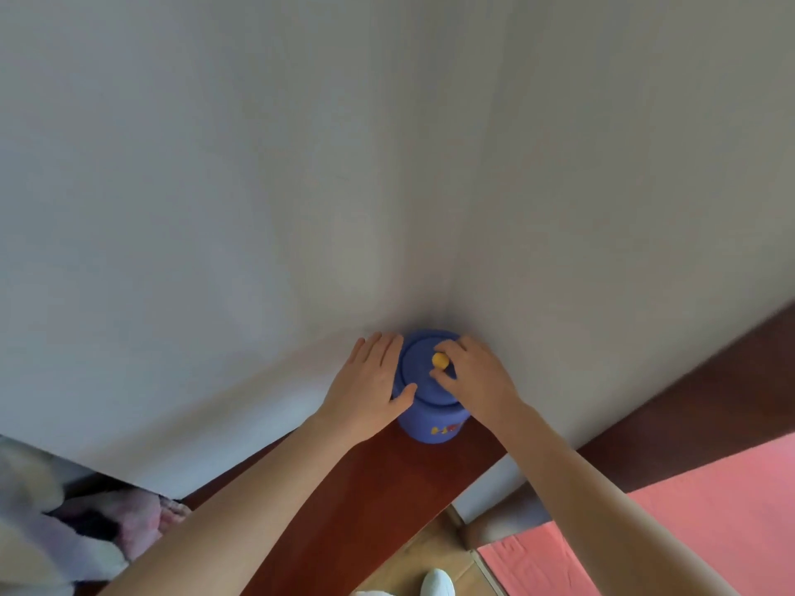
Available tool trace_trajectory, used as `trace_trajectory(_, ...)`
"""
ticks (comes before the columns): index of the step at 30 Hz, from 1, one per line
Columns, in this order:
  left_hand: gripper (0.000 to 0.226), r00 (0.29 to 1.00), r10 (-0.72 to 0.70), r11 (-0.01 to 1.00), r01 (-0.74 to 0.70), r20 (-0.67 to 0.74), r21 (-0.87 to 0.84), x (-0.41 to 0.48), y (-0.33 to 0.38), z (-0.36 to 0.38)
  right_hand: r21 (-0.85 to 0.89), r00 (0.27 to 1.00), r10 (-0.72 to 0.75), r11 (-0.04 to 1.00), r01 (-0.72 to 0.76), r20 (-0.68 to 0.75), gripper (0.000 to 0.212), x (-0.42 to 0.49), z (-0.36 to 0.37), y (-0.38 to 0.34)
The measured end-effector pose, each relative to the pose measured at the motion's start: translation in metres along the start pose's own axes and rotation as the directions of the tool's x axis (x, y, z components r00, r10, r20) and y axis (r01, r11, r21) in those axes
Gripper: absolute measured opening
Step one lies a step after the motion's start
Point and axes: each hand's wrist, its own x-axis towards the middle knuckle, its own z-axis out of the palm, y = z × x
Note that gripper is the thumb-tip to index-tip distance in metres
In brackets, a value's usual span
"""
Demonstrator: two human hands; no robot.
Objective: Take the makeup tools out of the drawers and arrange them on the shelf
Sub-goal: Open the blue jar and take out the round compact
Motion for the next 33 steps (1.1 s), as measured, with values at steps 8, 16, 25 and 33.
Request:
trace_trajectory(8, 0.026, 0.990, 0.041, 0.997, -0.049, -0.135, -0.052, 0.008, -0.005, 0.004, 0.260, 0.987, 0.049, 0.965, -0.007, -0.156, 0.021, -0.008, -0.012, 0.014)
trace_trajectory(16, 0.023, 0.981, 0.126, 0.979, -0.099, 0.148, -0.177, 0.046, 0.015, 0.008, 0.722, 0.899, 0.332, 0.691, -0.024, -0.287, 0.008, -0.060, -0.058, 0.025)
trace_trajectory(25, 0.043, 0.854, 0.151, 0.970, -0.225, 0.497, 0.091, 0.096, 0.036, 0.057, 0.786, 0.880, 0.408, 0.614, -0.066, -0.244, 0.009, -0.074, -0.050, 0.033)
trace_trajectory(33, 0.046, 0.825, 0.193, 0.954, -0.284, 0.531, 0.095, 0.104, 0.039, 0.061, 0.816, 0.865, 0.436, 0.575, -0.056, -0.248, 0.010, -0.079, -0.051, 0.037)
